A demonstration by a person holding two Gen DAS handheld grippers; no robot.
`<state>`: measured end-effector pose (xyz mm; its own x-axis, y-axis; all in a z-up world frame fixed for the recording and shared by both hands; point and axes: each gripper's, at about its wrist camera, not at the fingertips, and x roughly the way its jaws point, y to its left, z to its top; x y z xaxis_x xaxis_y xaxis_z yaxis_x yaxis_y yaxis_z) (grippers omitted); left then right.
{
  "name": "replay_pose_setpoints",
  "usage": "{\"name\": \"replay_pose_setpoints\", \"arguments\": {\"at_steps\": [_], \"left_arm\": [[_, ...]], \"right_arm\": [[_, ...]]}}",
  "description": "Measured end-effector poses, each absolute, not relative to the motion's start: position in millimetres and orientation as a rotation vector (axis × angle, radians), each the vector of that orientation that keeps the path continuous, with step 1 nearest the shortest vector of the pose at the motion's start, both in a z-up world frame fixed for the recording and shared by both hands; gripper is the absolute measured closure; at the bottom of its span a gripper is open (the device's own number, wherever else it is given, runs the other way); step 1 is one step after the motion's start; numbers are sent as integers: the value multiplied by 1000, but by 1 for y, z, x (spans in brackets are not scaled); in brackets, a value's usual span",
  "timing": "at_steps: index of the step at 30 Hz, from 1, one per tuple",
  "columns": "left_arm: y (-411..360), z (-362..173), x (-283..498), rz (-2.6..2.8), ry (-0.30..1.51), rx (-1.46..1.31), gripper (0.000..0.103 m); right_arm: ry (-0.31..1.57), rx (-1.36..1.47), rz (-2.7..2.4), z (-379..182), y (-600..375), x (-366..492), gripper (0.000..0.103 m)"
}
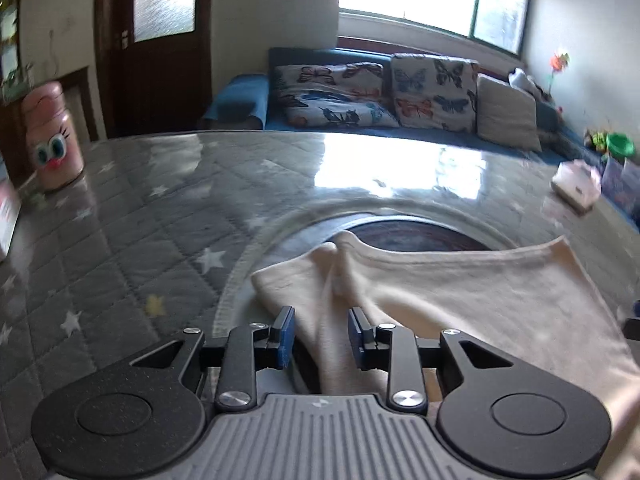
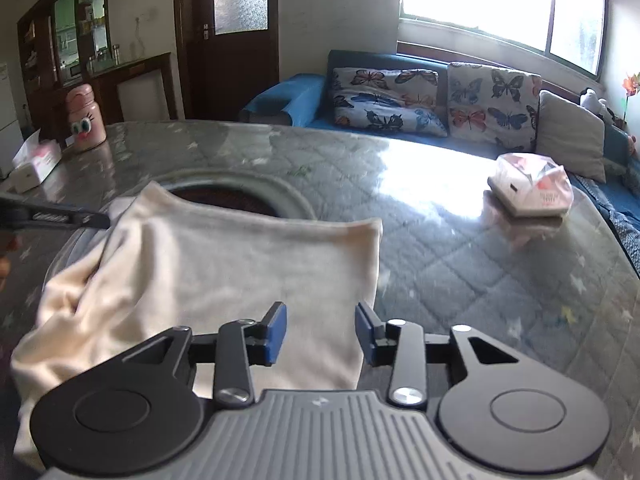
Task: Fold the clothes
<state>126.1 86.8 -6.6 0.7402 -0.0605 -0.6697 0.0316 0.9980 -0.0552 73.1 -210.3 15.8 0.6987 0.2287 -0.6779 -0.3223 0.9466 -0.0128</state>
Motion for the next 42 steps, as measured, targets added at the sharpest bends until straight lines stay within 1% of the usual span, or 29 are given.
{"name": "replay_pose_setpoints", "arguments": {"at_steps": [5,7,8,10,12,13,14,15,17,19,21,29,32,35,39,42], "left_arm": [[86,-13,140,-76,739,-52,75],[84,-14,142,-86,737,-32,78],[84,-14,144,-91,737,-28,82],[86,-16,147,-109,750,-44,83],[89,-20,149,-110,769,-55,90],[89,-20,148,-108,768,-55,90],[89,-21,148,-102,765,-56,93],[90,-21,147,-96,762,-58,98],[90,-19,146,-66,757,-61,100],[95,-15,140,-38,745,-78,101],[100,-9,131,-10,724,-89,101],[147,21,74,158,633,-190,101],[165,29,41,219,607,-211,101],[184,31,7,295,598,-219,101],[197,24,-31,370,591,-219,101],[203,10,-44,400,638,-215,101]], "right_arm": [[754,-116,305,12,-216,61,65],[763,-112,303,9,-218,60,65],[767,-109,301,7,-219,60,65],[774,-102,300,4,-220,59,65],[779,-95,298,1,-221,60,65],[781,-93,297,1,-221,60,65],[783,-89,297,0,-222,60,65],[785,-86,297,-1,-222,60,65],[790,-84,295,-2,-222,59,65],[794,-84,291,-4,-223,58,64],[797,-84,283,-6,-225,56,59],[804,-79,261,-8,-228,45,57],[799,-82,260,-5,-228,41,51],[792,-91,254,-3,-229,35,46],[792,-91,268,0,-228,26,45],[777,-107,319,5,-222,12,43]]}}
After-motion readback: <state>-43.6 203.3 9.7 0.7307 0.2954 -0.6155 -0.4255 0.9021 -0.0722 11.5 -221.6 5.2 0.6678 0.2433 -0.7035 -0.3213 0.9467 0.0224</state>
